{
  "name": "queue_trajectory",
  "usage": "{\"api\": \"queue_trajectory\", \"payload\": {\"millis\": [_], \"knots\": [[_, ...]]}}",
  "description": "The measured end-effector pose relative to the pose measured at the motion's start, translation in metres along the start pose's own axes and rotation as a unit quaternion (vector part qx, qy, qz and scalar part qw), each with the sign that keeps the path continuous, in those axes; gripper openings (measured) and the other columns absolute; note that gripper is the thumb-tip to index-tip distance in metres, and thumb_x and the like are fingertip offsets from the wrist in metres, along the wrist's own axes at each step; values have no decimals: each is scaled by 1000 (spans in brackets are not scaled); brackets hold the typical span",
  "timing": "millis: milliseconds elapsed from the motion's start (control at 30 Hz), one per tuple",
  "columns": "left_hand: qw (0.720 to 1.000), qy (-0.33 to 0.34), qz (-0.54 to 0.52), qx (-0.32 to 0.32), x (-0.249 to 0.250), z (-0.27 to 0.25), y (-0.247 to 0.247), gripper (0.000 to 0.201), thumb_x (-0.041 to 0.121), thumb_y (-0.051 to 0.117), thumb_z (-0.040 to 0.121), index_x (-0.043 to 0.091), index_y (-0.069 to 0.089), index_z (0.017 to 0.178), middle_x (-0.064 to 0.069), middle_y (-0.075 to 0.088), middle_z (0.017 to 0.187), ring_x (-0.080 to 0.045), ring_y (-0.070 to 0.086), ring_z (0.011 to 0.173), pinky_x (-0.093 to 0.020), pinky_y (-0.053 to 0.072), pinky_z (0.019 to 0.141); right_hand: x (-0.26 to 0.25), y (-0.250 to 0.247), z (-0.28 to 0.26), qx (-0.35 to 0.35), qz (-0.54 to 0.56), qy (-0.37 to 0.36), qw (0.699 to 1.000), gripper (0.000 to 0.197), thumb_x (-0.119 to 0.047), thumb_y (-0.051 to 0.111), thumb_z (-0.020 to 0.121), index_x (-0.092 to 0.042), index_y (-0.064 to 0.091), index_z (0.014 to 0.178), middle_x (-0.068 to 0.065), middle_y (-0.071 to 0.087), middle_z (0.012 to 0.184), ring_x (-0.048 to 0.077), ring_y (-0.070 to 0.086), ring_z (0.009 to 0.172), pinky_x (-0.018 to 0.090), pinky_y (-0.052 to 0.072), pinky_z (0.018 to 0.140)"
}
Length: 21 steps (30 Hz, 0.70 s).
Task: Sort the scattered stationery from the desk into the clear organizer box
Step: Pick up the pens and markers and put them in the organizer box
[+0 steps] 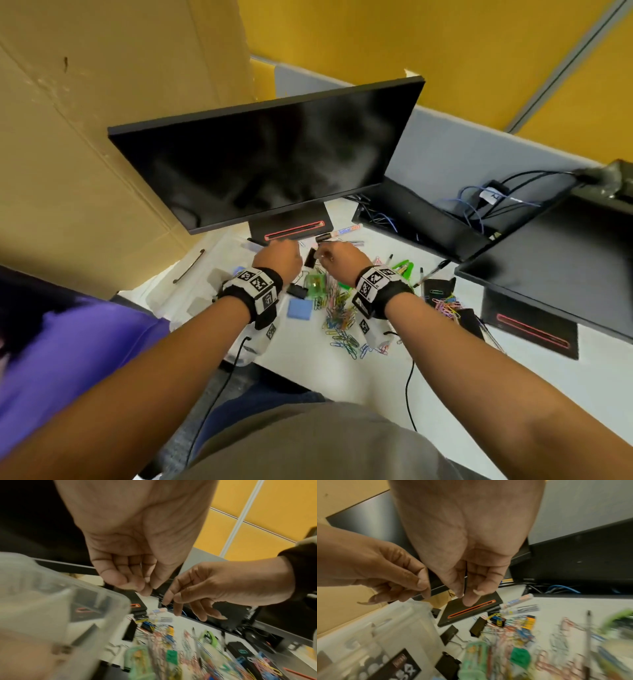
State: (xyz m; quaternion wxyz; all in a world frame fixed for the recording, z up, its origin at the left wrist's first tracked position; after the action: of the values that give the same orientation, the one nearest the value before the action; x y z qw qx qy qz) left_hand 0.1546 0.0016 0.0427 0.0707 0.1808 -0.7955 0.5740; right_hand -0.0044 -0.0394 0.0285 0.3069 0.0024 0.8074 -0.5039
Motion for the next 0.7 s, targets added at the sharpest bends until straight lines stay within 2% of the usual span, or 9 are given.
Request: {"api": "queue_trajectory", "payload": {"millis": [133, 300, 367, 500, 567, 633, 700], "knots": [[999, 24, 30, -27, 34, 4, 29, 20, 18, 42, 95, 14, 61, 98, -11, 65, 104, -33, 62, 95, -38, 50, 79, 50, 0, -30, -7, -13, 51, 999, 22, -19, 49, 96, -20, 68, 106, 8, 69, 105, 27, 65, 95, 37, 53, 82], [989, 28, 82, -117, 67, 8, 70, 17, 13, 43, 94, 11, 60, 96, -12, 66, 104, -33, 64, 94, -41, 54, 84, 110, 14, -71, -44, -27, 118, 992, 22, -19, 47, 93, -18, 67, 102, 9, 67, 102, 31, 65, 93, 40, 55, 81], [983, 45, 101, -149, 77, 9, 86, 17, 12, 45, 94, 9, 61, 101, -12, 65, 105, -32, 64, 95, -41, 54, 82, 130, 20, -86, -48, -18, 150, 987, 20, -20, 49, 93, -17, 66, 104, 8, 66, 101, 31, 66, 94, 39, 55, 81], [973, 76, 121, -182, 95, 7, 114, 18, 8, 50, 92, 9, 55, 110, -12, 61, 111, -31, 61, 97, -36, 49, 77, 163, 32, -112, -67, -57, 172, 981, 26, -15, 51, 94, -20, 64, 116, 7, 61, 120, 29, 60, 108, 37, 49, 91], [972, 71, 131, -183, 98, 7, 126, 31, 7, 53, 92, 10, 49, 122, -14, 54, 122, -31, 59, 103, -36, 48, 79, 174, 39, -119, -73, -61, 171, 981, 29, -13, 52, 93, -19, 63, 119, 9, 59, 125, 30, 58, 113, 38, 49, 95], [971, 50, 143, -184, 96, 8, 137, 50, 9, 56, 91, 12, 38, 138, -17, 41, 139, -35, 56, 114, -41, 49, 89, 181, 44, -123, -75, -63, 166, 981, 29, -13, 55, 91, -17, 63, 119, 10, 58, 126, 30, 58, 113, 40, 49, 95], [967, 33, 162, -194, 89, 8, 145, 67, 12, 63, 88, 15, 28, 146, -20, 29, 148, -38, 50, 123, -44, 48, 96, 187, 48, -125, -73, -61, 159, 983, 28, -13, 57, 91, -16, 62, 117, 10, 56, 126, 30, 57, 113, 41, 49, 96]]}}
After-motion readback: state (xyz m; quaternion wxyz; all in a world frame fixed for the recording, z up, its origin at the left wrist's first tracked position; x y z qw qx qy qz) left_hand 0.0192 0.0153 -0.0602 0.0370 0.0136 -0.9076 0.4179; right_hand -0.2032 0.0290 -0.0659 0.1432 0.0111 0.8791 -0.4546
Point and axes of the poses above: each hand's wrist, its own z-axis towards the middle knuckle, its own y-axis out of the palm, x = y × z, the point moved 1 cm from there along z, towards the middle knuckle
